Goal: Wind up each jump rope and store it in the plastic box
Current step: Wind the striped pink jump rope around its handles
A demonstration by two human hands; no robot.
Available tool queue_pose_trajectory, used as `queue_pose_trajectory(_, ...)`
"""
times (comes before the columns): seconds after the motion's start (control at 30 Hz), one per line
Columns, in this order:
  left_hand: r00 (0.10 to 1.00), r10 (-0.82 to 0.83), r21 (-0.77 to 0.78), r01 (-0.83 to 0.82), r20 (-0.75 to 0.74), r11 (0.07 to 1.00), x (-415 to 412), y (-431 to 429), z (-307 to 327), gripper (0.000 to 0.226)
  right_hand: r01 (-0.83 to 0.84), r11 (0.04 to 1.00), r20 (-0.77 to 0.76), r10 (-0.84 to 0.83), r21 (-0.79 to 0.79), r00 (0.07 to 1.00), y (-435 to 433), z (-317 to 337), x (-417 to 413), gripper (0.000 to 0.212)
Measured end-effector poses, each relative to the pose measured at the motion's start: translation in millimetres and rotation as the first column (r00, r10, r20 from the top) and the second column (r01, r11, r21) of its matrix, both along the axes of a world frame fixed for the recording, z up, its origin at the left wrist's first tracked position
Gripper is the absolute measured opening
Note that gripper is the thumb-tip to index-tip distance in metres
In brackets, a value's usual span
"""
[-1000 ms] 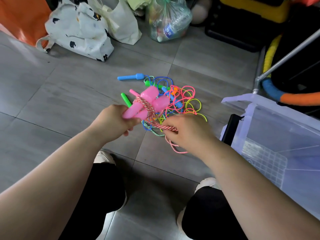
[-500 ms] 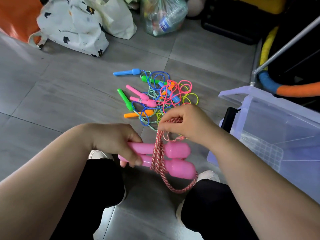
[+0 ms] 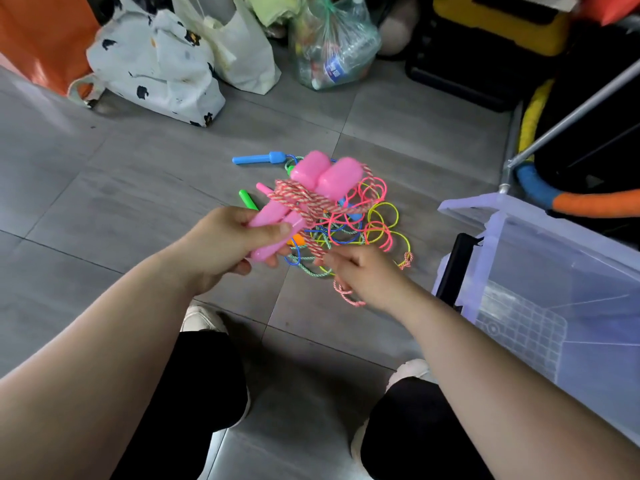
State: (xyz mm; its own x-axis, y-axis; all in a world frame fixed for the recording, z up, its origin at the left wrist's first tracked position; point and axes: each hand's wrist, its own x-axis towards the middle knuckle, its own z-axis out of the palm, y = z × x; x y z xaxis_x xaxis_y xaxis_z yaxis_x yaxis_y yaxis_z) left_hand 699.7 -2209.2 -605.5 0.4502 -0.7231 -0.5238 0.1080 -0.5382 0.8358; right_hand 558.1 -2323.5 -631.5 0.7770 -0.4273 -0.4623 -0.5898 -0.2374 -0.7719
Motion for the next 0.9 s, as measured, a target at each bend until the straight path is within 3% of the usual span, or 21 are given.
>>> queue_pose_trajectory(0.17, 0.925, 0.061, 0.094, -0.104, 0.374, 0.990, 4.5, 1.5, -9.0, 0.020, -0.307, 0.908, -0.134, 0.280, -0.284, 0.951, 7.5, 10.0, -3.3, 0.012)
queue_pose_trajectory(0.27, 0.859, -0.152, 0.310, -0.008, 0.489, 0.951, 8.9, 2.6, -15.2, 0.025, -0.335, 0.836, -0.165, 0.291, -0.435, 0.942, 4.4, 23.8, -6.0, 0.019)
queue_pose_trajectory(0.33, 0.831, -0.372, 0.451, 0.168, 0.413, 0.877, 8.2, 3.0, -19.2, 0.028, -0.282, 0.830, -0.111, 0.262, -0.481, 0.959, -0.6, 31.2, -8.3, 0.020)
queue_pose_trajectory(0.4, 0.772, -0.564, 0.491, 0.384, 0.293, 0.781, 4.0, 3.5, -21.6, 0.028, -0.239, 0.849, -0.071, 0.233, -0.472, 0.970, -4.2, 34.8, -9.8, 0.018)
queue_pose_trajectory(0.53, 0.673, -0.740, 0.327, 0.696, 0.014, 0.639, -6.0, 7.0, -19.0, 0.010, -0.205, 0.867, -0.018, 0.221, -0.455, 0.975, -6.7, 32.4, -11.4, 0.015)
queue_pose_trajectory(0.63, 0.624, -0.766, 0.179, 0.780, -0.156, 0.600, -8.5, 6.7, -13.1, 0.002, -0.106, 0.948, 0.075, 0.134, -0.299, 0.988, -11.3, 29.3, -10.6, 0.002)
queue_pose_trajectory(0.73, 0.561, -0.798, 0.082, 0.826, -0.220, 0.558, -8.8, 6.2, -7.3, 0.009, -0.002, 0.994, 0.170, 0.020, -0.107, 0.985, -15.9, 27.2, -9.5, 0.023)
queue_pose_trajectory(0.9, 0.516, -0.820, 0.014, 0.848, -0.247, 0.530, -13.3, 3.7, 0.3, 0.016, 0.015, 1.000, 0.225, -0.017, 0.010, 0.974, -11.7, 23.8, -2.0, 0.031)
